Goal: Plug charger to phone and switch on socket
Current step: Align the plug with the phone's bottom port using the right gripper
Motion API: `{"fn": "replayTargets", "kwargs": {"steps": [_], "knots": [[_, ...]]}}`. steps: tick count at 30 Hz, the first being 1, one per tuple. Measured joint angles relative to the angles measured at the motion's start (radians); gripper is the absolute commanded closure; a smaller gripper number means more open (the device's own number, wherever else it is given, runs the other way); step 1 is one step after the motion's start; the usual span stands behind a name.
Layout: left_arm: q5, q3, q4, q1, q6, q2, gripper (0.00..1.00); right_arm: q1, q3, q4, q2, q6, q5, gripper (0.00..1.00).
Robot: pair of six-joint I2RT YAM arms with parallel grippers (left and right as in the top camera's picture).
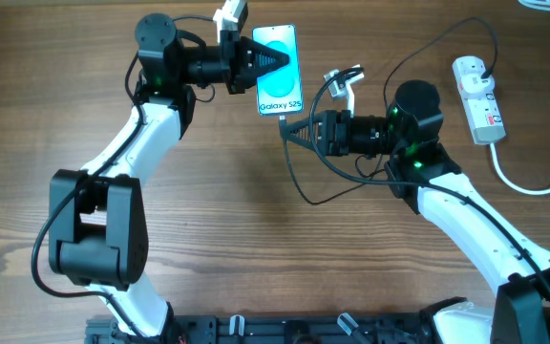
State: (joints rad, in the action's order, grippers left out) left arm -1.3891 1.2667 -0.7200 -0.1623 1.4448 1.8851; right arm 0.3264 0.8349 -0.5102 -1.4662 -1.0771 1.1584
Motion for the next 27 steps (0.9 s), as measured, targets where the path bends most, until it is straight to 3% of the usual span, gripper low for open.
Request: {"fn": "replayTargets", "kwargs": {"steps": [27], "knots": [[-0.015, 0.000, 0.000, 0.007, -0.003, 0.000, 0.96, 0.002, 0.000, 0.000, 0.000, -0.024, -0.014, 0.96]]}}
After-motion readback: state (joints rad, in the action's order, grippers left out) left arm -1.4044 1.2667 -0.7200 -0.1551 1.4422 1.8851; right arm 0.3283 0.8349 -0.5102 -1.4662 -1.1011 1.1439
